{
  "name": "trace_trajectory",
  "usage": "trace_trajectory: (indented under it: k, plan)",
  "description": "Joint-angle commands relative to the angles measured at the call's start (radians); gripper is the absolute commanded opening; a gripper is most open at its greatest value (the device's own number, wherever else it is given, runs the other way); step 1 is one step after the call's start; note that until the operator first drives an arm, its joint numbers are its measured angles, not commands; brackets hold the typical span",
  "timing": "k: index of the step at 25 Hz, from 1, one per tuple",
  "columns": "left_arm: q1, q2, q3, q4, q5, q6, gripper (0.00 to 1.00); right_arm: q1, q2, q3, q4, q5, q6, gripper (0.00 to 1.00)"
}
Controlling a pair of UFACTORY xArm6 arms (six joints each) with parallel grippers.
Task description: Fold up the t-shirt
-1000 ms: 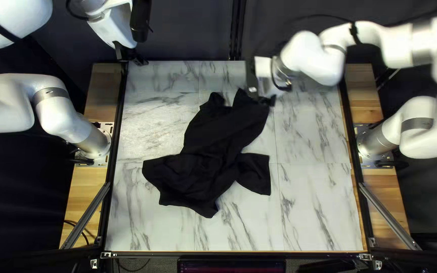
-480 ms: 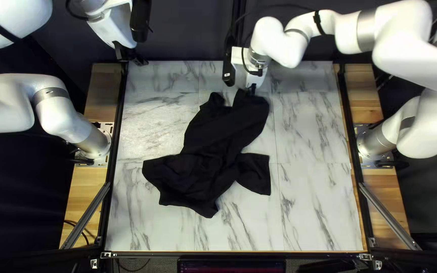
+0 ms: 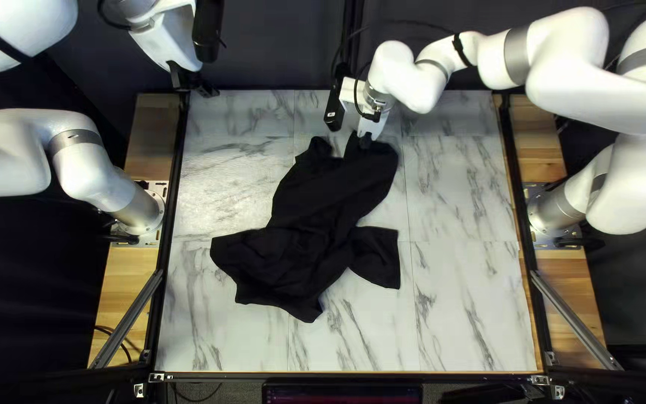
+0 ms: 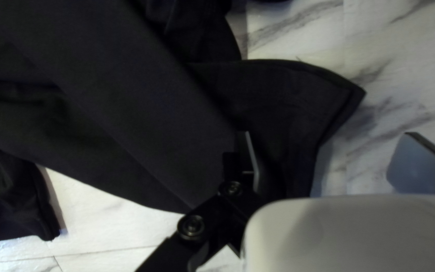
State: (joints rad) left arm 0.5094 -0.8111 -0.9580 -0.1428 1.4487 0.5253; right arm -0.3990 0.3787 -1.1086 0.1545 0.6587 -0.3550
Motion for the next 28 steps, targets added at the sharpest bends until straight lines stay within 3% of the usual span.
trace_trajectory:
  k: [1, 4, 6, 7, 12, 17, 28]
  plan:
    - [0.0, 0.0, 0.0, 0.0, 0.0, 0.0, 1.0, -0.002, 0.039, -0.038, 0.016, 0.004, -0.024, 0.98]
    - [0.0, 0.0, 0.0, 0.0, 0.0, 0.0, 1.0, -0.005, 0.062, -0.062, 0.024, 0.01, -0.04, 0.84]
    - [0.0, 0.0, 0.0, 0.0, 0.0, 0.0, 1.0, -0.009, 0.071, -0.068, 0.027, 0.011, -0.048, 0.19]
    - [0.0, 0.0, 0.0, 0.0, 0.0, 0.0, 1.0, -0.011, 0.073, -0.07, 0.027, 0.012, -0.05, 0.0]
    - [0.0, 0.0, 0.0, 0.0, 0.0, 0.0, 1.0, -0.009, 0.068, -0.08, 0.015, 0.024, -0.034, 0.0]
    - [0.0, 0.0, 0.0, 0.0, 0.0, 0.0, 1.0, -0.017, 0.019, -0.036, 0.003, 0.018, -0.019, 0.0]
    - [0.0, 0.0, 0.0, 0.0, 0.0, 0.0, 1.0, 0.004, -0.257, 0.106, -0.085, 0.048, 0.113, 0.0]
